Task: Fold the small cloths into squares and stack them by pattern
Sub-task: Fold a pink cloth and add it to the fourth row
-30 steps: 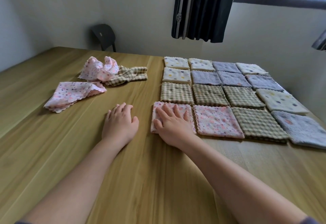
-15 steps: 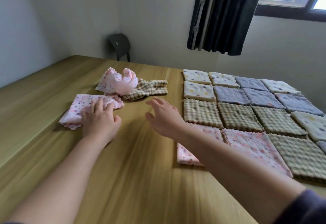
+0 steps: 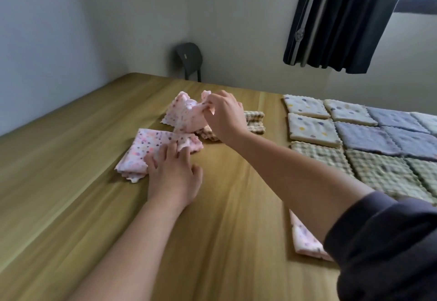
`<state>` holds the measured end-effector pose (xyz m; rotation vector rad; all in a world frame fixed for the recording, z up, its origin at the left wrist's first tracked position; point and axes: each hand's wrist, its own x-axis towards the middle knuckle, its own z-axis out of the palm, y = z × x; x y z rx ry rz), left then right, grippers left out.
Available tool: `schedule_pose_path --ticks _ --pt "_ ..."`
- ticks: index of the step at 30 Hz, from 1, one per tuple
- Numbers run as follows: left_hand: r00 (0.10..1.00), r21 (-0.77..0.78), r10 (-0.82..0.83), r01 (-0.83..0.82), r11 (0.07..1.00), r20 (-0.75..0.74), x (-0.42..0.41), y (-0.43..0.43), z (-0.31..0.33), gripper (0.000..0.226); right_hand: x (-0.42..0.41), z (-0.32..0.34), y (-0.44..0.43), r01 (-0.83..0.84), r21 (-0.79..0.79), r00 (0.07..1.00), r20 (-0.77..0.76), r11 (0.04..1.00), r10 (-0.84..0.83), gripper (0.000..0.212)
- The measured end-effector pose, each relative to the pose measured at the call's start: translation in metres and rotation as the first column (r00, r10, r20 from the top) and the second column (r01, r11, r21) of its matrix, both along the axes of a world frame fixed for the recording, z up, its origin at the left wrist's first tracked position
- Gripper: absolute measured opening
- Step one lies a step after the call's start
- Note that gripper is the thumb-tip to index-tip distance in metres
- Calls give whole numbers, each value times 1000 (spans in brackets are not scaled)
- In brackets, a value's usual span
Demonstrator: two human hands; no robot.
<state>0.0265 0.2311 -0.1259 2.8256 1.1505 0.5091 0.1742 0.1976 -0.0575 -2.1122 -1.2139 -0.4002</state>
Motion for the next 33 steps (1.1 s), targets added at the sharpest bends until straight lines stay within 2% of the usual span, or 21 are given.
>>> schedule_pose_path --ticks 2,5,7,9,11,13,14,16,18,21,23,25,27,30,31,33 --pt "999 -2 6 -6 1000 39 -2 1 -1 47 -3 22 -8 -33 80 999 -3 996 34 15" --pt "973 91 -57 38 995 224 -8 -5 6 43 -9 59 -35 -52 165 997 -51 985 61 15" --pt "934 148 -95 45 988 345 -9 -12 16 48 -12 78 -59 -51 212 995 -73 976 68 12" --pt "867 169 -136 61 984 480 -11 -27 31 59 -20 94 -88 -50 257 993 -94 965 76 22" --pt "735 53 -145 147 988 663 -12 -48 49 72 -29 107 -118 -47 294 985 -144 955 93 37" --pt "631 -167 -65 303 938 773 -11 -69 68 79 -39 119 -145 -50 315 971 -207 948 120 37" --pt "630 -263 -22 356 897 776 -11 -80 76 75 -44 124 -160 -57 321 964 -227 946 135 29" --pt "695 -329 -30 378 866 719 -11 -92 82 47 -50 132 -181 -53 339 950 -273 939 152 7" --pt "673 -331 -67 446 832 736 -20 -109 92 30 -53 138 -207 -26 390 927 -336 921 168 11" --pt "564 -373 -117 674 638 818 -39 -125 113 45 -55 146 -247 33 439 913 -378 898 151 15" --pt "560 -428 -78 708 562 824 -46 -126 126 46 -53 147 -270 84 473 901 -412 877 136 17" --pt "593 -479 -34 682 553 805 -51 -129 139 30 -53 145 -293 138 480 887 -449 866 108 21" --pt "587 -501 -5 695 515 809 -56 -138 148 12 -54 142 -315 169 461 861 -500 871 97 23" --pt "573 -513 10 724 461 819 -63 -155 153 9 -66 137 -348 146 409 818 -562 901 122 27" --pt "571 -513 7 732 447 821 -67 -161 153 11 -71 135 -358 144 400 799 -587 905 132 27" --pt "560 -509 3 752 419 829 -74 -171 149 40 -84 132 -379 149 395 738 -655 906 164 27"
